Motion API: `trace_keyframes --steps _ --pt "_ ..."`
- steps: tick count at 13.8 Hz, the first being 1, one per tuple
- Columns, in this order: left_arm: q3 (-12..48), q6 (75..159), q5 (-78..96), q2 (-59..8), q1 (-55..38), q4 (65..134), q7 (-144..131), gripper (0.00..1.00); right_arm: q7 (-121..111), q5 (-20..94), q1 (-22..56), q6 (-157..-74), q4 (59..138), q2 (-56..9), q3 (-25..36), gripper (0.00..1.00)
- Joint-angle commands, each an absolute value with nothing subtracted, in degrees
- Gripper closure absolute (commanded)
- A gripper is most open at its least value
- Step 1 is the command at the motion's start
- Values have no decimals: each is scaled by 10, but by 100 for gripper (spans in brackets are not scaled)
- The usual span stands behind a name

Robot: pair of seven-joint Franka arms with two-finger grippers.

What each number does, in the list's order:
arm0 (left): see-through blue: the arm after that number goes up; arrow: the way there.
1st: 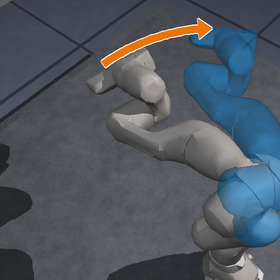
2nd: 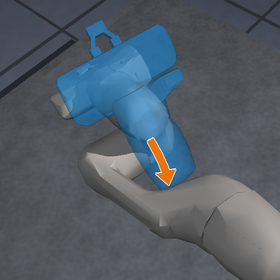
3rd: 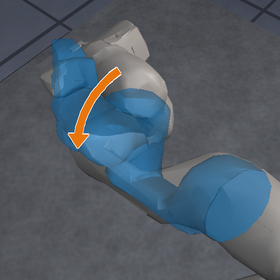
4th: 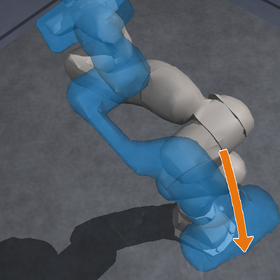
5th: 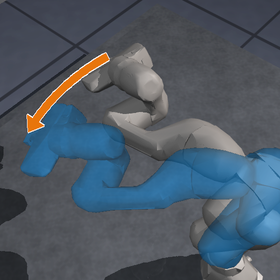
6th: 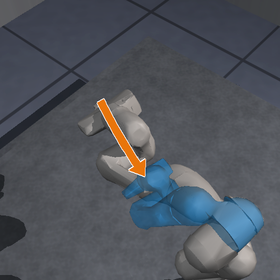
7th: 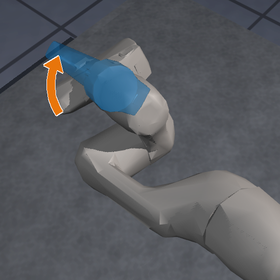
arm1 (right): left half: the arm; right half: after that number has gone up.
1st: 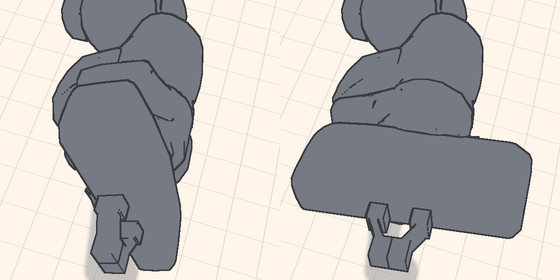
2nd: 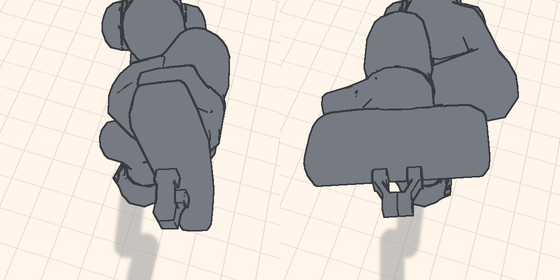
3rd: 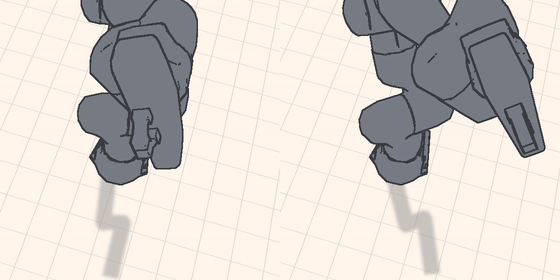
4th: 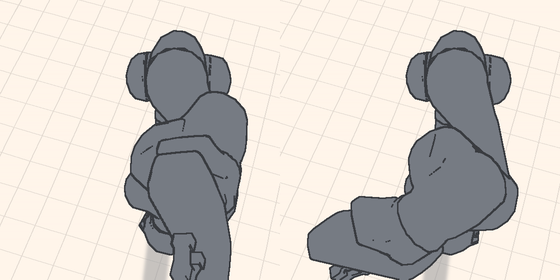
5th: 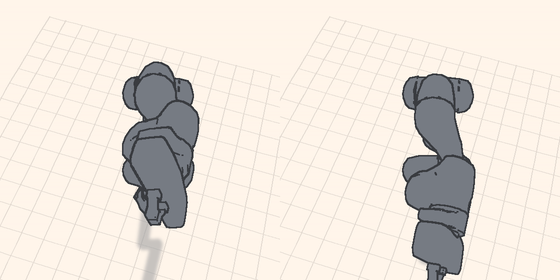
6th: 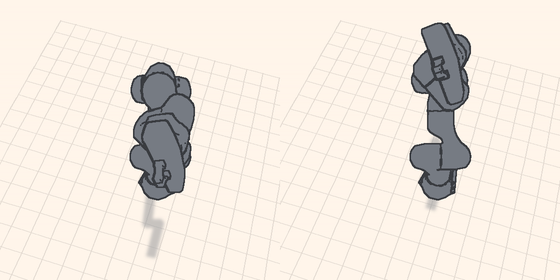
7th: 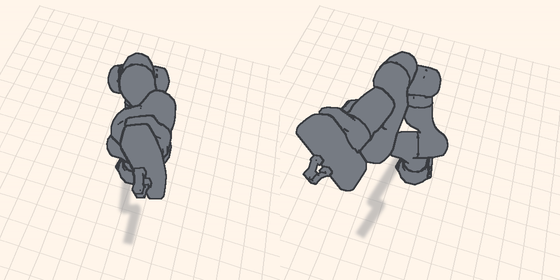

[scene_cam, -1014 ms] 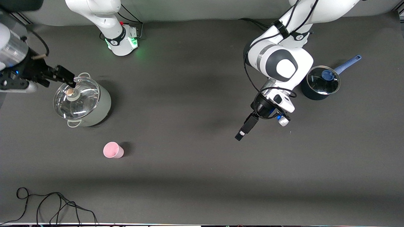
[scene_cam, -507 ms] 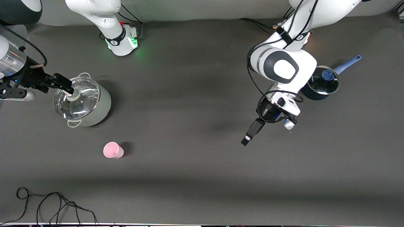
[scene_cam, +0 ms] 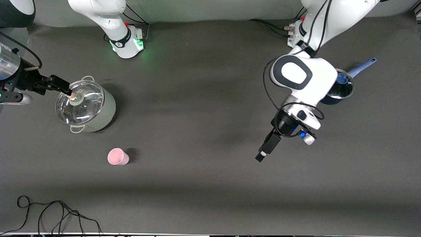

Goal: Transfer pink cup from left to right arm

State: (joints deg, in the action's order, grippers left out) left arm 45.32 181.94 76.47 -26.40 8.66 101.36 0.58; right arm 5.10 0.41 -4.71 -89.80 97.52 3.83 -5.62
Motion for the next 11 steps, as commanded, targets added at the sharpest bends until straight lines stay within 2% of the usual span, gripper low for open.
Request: trace_keyframes --steps 1,5,8,11 --pt "396 1720 726 -191 80 1066 -63 0 46 5 -3 -893 976 44 -27 0" --pt "321 1540 614 -133 83 1102 -101 0 46 6 82 -893 962 33 56 0" --pt "246 1352 422 -103 85 1098 -134 0 39 5 85 -893 920 1 54 0" --pt "188 1226 284 -73 87 1086 -131 0 44 5 89 -894 913 -4 54 0"
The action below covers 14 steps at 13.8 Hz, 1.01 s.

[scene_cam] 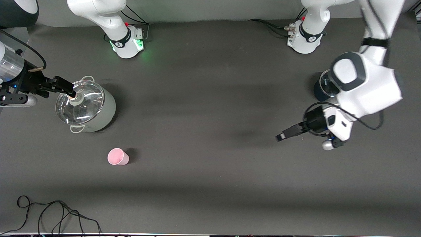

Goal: Transfer pink cup from left to right arm

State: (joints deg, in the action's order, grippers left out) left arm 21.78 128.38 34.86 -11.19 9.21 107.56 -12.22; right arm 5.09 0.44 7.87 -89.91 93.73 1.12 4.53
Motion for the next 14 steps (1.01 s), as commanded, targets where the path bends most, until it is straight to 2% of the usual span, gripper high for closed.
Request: trace_keyframes --steps 1,3,8,14 --pt "175 1196 234 -65 88 1084 -127 0 46 5 89 -894 913 -1 54 0" --pt "159 1139 147 -48 93 1072 -107 0 46 6 88 -894 913 2 54 0" --pt "154 1030 77 -12 148 1057 27 0 40 6 86 -894 909 3 54 0" --pt "156 1008 49 22 143 1061 37 0 39 7 89 -894 908 3 54 0"
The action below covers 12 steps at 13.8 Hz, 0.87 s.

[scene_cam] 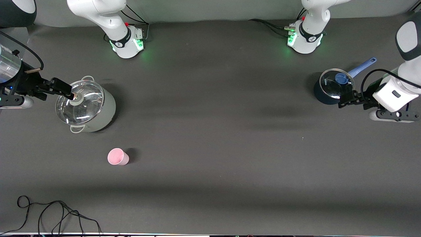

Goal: Transfer pink cup from left to right arm

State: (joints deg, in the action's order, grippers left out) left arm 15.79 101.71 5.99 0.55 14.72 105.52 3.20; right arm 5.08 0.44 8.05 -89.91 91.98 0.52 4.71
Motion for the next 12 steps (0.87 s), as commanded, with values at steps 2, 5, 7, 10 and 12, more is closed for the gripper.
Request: trace_keyframes --steps 2,5,7,10,12 --pt "156 1008 49 24 143 1057 35 0 40 6 89 -894 908 3 54 0" --pt "134 1014 49 19 97 1050 22 0 39 7 89 -894 908 3 54 0" --pt "41 1010 47 2 11 1024 23 0 39 7 89 -894 908 3 54 0" --pt "4 1002 47 -27 -25 981 23 0 39 7 89 -894 908 3 54 0" --pt "2 978 47 -43 -25 954 24 0 39 7 89 -894 908 3 54 0"
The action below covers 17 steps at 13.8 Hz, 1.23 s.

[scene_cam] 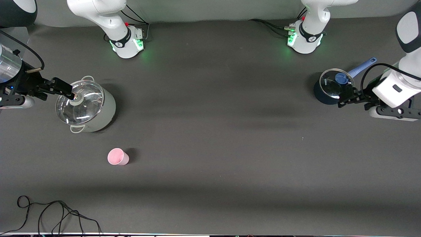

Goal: Transfer pink cup from left to right arm

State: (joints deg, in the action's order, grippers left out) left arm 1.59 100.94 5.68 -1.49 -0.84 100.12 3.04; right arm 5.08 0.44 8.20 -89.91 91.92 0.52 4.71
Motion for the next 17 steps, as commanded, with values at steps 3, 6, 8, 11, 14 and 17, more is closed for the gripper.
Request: trace_keyframes --steps 3,6,8,11,14,17 --pt "4 966 13 -38 -16 954 23 0 39 7 89 -894 908 3 54 0" --pt "8 939 -16 -29 -17 953 33 0 39 7 90 -894 907 3 54 0" --pt "10 937 -20 -26 -20 953 34 0 39 7 90 -894 907 3 54 0" --pt "9 927 -22 -21 -20 949 34 0 38 7 90 -893 907 3 54 0" --pt "9 926 -21 -22 -19 943 35 0 38 6 90 -893 907 3 54 0" --pt "9 926 -18 -25 -19 937 34 0 38 7 90 -893 907 3 54 0"
